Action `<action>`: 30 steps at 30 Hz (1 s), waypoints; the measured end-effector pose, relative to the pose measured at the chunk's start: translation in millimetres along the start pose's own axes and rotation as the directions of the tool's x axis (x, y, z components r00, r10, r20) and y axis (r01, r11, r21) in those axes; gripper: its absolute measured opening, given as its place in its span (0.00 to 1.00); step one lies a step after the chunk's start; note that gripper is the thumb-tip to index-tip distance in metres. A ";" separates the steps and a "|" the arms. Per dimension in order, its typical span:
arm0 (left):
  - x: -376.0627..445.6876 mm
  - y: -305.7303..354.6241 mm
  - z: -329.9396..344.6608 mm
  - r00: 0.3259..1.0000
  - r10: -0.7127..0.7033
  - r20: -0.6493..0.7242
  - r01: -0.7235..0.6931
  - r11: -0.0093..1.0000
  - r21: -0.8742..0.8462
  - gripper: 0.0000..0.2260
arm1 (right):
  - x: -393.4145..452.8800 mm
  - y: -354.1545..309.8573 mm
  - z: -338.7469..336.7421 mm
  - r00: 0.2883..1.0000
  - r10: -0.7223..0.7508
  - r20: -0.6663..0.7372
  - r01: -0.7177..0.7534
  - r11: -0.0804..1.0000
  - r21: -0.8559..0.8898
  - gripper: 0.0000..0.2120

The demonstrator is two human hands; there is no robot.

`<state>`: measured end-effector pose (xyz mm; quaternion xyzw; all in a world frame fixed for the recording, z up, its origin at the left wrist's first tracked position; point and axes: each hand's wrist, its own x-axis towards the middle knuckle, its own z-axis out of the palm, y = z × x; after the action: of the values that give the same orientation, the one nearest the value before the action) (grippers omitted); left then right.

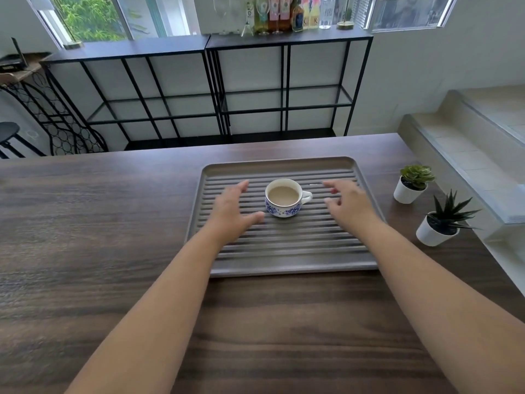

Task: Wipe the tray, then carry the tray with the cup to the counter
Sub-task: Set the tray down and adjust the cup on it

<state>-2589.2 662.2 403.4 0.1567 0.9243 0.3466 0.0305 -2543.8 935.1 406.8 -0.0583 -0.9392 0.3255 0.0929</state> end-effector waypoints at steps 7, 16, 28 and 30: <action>20.0 31.4 27.9 0.991 -0.021 0.130 0.054 0.965 -0.257 0.48 | 6.8 -29.9 24.8 0.988 0.156 0.008 -0.153 0.959 0.238 0.12; 25.2 29.6 30.5 0.986 -0.112 0.122 0.153 0.901 -0.406 0.40 | 14.7 -26.8 37.2 0.974 0.225 -0.002 -0.216 0.941 0.260 0.11; 31.9 25.5 19.0 0.985 -0.131 0.116 0.171 0.867 -0.469 0.35 | 25.5 -34.8 43.6 0.974 0.220 0.045 -0.224 0.937 0.270 0.11; 33.5 24.4 18.6 0.984 -0.134 0.114 0.172 0.868 -0.466 0.35 | 26.3 -35.7 43.7 0.974 0.218 0.057 -0.225 0.935 0.276 0.11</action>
<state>-2611.4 701.7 406.9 0.0842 0.8191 0.5521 0.1311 -2580.6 885.5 399.0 -0.1457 -0.8721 0.4643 0.0513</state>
